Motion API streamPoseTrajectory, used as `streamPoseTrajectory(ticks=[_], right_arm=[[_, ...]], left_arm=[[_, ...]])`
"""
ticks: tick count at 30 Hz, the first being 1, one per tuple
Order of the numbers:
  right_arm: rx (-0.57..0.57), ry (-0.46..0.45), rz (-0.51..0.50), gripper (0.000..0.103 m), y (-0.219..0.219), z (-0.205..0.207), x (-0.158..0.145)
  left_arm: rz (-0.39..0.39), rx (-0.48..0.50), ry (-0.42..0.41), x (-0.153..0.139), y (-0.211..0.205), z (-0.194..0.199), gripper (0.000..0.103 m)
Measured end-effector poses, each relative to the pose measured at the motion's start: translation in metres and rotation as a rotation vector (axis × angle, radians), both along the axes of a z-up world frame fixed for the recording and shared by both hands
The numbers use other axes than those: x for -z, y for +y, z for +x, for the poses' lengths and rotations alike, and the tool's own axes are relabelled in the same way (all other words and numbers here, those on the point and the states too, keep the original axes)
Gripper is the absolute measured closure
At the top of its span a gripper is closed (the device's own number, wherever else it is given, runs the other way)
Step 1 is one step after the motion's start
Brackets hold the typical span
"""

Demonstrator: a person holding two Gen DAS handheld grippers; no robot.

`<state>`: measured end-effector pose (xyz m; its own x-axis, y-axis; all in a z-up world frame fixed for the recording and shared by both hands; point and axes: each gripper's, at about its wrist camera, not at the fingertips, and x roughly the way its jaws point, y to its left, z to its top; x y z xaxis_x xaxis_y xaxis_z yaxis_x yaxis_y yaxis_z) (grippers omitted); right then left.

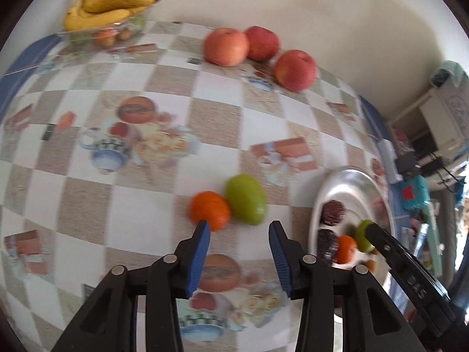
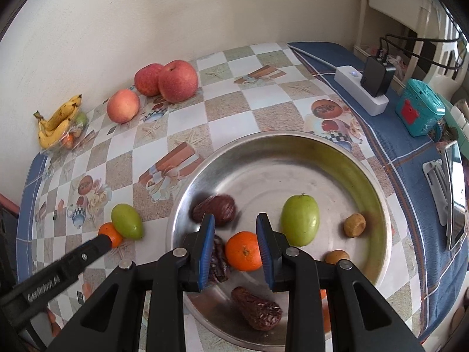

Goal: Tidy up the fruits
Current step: 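Move both open tools back toward the tangerine and green fruit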

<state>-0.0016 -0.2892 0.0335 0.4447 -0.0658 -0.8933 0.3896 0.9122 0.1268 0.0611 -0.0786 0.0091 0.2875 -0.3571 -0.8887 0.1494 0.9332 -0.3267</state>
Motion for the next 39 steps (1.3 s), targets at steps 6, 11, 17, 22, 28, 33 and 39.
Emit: streamPoseTrajectory(ticks=[6, 11, 17, 22, 28, 33, 39], right_arm=[[-0.097, 0.006, -0.012, 0.073, 0.031, 0.008, 0.0], [-0.18, 0.011, -0.044, 0.073, 0.061, 0.014, 0.0], [-0.245, 0.005, -0.069, 0.073, 0.085, 0.017, -0.002], [-0.272, 0.004, -0.082, 0.073, 0.093, 0.018, -0.002], [-0.264, 0.013, -0.084, 0.057, 0.092, 0.019, 0.001], [-0.247, 0.011, -0.103, 0.034, 0.088, 0.019, 0.001], [-0.233, 0.028, -0.112, 0.022, 0.084, 0.02, 0.005]], left_arm=[[0.051, -0.107, -0.007, -0.001, 0.033, 0.008, 0.057], [0.06, -0.153, -0.029, -0.009, 0.053, 0.009, 0.051], [0.08, -0.197, -0.059, -0.018, 0.069, 0.008, 0.041], [0.072, -0.183, -0.043, -0.016, 0.067, 0.008, 0.037], [0.079, -0.168, -0.029, -0.014, 0.062, 0.007, 0.023], [0.108, -0.19, -0.012, -0.007, 0.066, 0.009, 0.001], [0.151, -0.212, -0.026, -0.005, 0.07, 0.009, 0.0]])
